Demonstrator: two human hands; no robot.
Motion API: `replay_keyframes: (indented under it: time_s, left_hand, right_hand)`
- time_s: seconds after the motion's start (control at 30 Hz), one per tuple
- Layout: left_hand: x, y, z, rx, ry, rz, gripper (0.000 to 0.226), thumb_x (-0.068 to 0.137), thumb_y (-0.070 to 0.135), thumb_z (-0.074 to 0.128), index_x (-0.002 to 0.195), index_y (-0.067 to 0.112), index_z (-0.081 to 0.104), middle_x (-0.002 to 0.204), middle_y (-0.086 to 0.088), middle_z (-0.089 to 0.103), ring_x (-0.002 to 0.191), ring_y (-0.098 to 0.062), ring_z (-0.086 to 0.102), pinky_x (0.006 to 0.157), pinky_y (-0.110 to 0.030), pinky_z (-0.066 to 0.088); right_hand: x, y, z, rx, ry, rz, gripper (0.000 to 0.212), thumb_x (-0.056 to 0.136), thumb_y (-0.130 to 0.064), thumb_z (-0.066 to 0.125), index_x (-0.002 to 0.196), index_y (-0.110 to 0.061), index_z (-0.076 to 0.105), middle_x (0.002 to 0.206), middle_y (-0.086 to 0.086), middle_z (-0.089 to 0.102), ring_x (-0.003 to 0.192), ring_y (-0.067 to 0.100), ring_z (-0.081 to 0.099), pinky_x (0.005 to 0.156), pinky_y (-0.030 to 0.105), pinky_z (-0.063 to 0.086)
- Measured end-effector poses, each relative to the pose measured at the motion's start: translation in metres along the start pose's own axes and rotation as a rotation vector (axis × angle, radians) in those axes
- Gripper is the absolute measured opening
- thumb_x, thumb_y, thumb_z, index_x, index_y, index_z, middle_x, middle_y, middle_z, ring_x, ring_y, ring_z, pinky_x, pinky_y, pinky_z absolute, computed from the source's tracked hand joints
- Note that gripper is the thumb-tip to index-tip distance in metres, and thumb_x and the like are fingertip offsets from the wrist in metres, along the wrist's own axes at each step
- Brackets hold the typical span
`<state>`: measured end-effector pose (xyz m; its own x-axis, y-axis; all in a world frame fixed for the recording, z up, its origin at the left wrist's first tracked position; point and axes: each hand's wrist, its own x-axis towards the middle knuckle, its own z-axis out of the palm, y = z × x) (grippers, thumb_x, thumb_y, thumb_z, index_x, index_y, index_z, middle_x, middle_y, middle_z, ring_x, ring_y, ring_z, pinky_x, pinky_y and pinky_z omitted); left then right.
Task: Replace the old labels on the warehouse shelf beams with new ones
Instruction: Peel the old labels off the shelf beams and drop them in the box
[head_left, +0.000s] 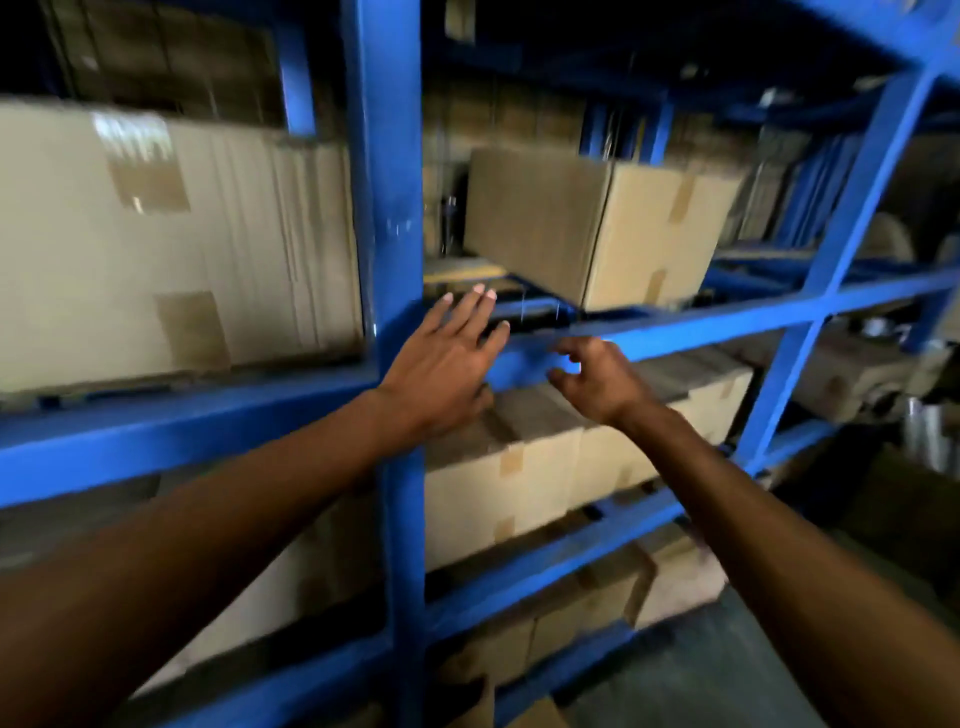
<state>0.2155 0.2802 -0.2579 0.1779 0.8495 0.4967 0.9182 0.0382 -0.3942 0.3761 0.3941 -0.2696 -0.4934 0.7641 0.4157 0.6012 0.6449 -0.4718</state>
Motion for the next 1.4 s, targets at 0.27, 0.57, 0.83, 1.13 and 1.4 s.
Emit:
replay_keyframes:
  time_s: [0.27,0.57,0.83,1.13,1.4]
  left_hand:
    - [0.095,-0.051,-0.108,0.136,0.297,0.006,0.075,0.083,0.036,0.055,0.145,0.011,0.022,0.157,-0.02,0.008,0.146,-0.029,0.002,0.117,-0.043,0.003]
    - [0.18,-0.107,-0.176,0.422,0.4,-0.151,0.086,0.079,0.038,0.057,0.147,0.01,0.013,0.157,-0.02,0.004,0.146,-0.032,0.0,0.117,-0.046,0.004]
    - [0.213,-0.151,-0.166,0.749,0.262,-0.228,0.11,0.078,0.049,0.056,0.143,0.011,-0.025,0.153,-0.021,-0.025,0.141,-0.037,-0.022,0.115,-0.05,-0.008]
    - [0.212,-0.153,-0.16,0.806,0.335,-0.207,0.116,0.07,0.049,0.059,0.143,0.009,-0.024,0.153,-0.023,-0.022,0.14,-0.04,-0.02,0.114,-0.053,-0.009]
    - [0.209,-0.151,-0.165,0.78,0.291,-0.213,0.113,0.074,0.046,0.056,0.141,0.011,-0.027,0.151,-0.02,-0.029,0.139,-0.038,-0.026,0.113,-0.052,-0.012]
  right_hand:
    - [0.057,-0.065,-0.147,-0.205,0.3,-0.133,0.041,0.086,-0.028,0.057,0.125,-0.019,0.054,0.13,0.013,0.058,0.12,0.031,0.051,0.1,0.04,0.044]
    - [0.136,-0.07,-0.23,-0.229,0.572,-0.252,0.026,0.088,-0.026,0.052,0.107,-0.013,0.064,0.11,0.016,0.066,0.103,0.034,0.059,0.087,0.046,0.05]
    - [0.222,-0.068,-0.264,-0.401,0.771,-0.269,0.027,0.089,-0.018,0.047,0.105,-0.001,0.06,0.111,0.023,0.061,0.102,0.041,0.055,0.083,0.042,0.043]
    - [0.261,-0.075,-0.26,-0.753,0.828,-0.331,0.008,0.083,-0.011,0.055,0.089,-0.009,0.06,0.093,0.013,0.063,0.086,0.031,0.058,0.085,0.041,0.039]
    - [0.258,-0.088,-0.269,-0.786,0.821,-0.348,0.018,0.086,-0.012,0.052,0.072,-0.016,0.042,0.077,0.006,0.062,0.073,0.027,0.06,0.084,0.039,0.036]
